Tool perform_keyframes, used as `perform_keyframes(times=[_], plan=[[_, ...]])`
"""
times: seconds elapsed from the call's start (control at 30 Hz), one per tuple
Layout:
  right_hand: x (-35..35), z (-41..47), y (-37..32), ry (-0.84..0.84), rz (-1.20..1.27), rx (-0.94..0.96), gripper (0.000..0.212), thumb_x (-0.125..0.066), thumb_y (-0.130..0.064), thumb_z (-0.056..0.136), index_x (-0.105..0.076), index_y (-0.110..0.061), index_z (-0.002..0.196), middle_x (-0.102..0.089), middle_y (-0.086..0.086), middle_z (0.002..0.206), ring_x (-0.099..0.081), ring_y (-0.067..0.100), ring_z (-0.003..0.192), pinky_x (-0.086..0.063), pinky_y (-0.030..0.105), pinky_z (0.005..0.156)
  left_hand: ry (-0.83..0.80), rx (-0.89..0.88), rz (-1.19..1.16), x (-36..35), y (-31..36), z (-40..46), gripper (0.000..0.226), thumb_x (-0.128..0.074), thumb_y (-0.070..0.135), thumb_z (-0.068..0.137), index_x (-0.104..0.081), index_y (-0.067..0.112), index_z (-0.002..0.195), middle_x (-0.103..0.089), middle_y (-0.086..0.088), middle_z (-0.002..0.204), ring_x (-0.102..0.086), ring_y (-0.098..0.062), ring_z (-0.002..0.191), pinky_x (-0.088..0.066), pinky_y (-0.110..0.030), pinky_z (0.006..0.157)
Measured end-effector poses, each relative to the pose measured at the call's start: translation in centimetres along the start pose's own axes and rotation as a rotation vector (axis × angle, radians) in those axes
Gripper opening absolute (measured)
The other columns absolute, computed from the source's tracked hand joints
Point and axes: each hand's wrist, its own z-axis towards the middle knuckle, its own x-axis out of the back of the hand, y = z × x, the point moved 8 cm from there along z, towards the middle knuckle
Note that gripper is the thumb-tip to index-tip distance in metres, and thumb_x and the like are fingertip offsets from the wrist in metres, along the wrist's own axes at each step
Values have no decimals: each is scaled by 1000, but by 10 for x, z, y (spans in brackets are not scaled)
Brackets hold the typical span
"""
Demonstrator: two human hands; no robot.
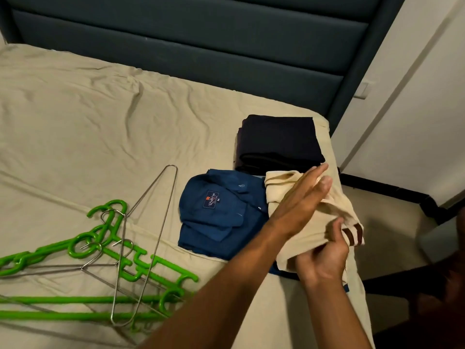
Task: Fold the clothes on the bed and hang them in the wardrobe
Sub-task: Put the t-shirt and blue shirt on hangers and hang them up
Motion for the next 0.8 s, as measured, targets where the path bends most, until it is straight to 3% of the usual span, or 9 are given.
perform_keyframes(times=[0.1,0.17,0.23,0.37,0.47,0.53,0.67,0.8], plan=[[7,0,-7,32,7,10,43,-47,-44,101,-60,-18,133,-69,4,125,-66,21,114,-52,40,100,347,-89,177,31,-27,-26,43,-42,41,99,-54,26,137,-55,11,139,-47,-3,129,-37,-30,111],[8,0,-11,35,20,12,42,-49,-43,100,-59,-18,133,-69,3,124,-67,21,113,-52,42,100,609,-19,194,64,-56,-46,30,-48,25,95,-62,23,122,-62,8,121,-57,-6,112,-46,-39,102],[8,1,-13,37,27,9,41,-50,-42,99,-60,-20,133,-70,2,122,-69,21,109,-54,44,94,704,85,203,87,-78,-52,30,-50,10,95,-61,22,119,-62,6,119,-59,-6,106,-49,-42,99],[6,2,-13,31,42,9,39,-51,-41,99,-61,-20,129,-71,2,120,-70,20,106,-56,43,89,481,99,344,87,-77,-24,49,-55,6,93,-48,23,138,-50,3,140,-53,-11,122,-46,-36,105],[5,3,-14,12,38,17,39,-50,-41,99,-62,-18,128,-71,3,122,-69,21,108,-55,43,92,274,77,584,70,-72,8,72,-64,19,89,-30,21,152,-33,-1,155,-35,-20,139,-36,-42,113],[5,4,-17,-9,24,24,42,-53,-40,96,-61,-18,130,-68,4,126,-66,22,114,-51,43,101,226,137,785,65,-71,24,78,-62,27,90,-22,21,156,-26,-5,158,-32,-28,138,-37,-47,110],[7,7,-23,-21,-10,59,49,-58,-35,91,-56,-19,138,-66,5,130,-62,23,121,-46,45,107,288,200,1009,68,-60,49,68,-60,19,90,-30,20,150,-42,-10,144,-41,-32,127,-46,-46,92],[13,8,-26,-1,-35,61,45,-55,-32,95,-56,-20,138,-67,4,128,-65,20,116,-55,37,93,202,335,757,75,-72,69,38,-55,17,90,-55,20,128,-62,-9,123,-58,-29,113,-51,-39,87]])
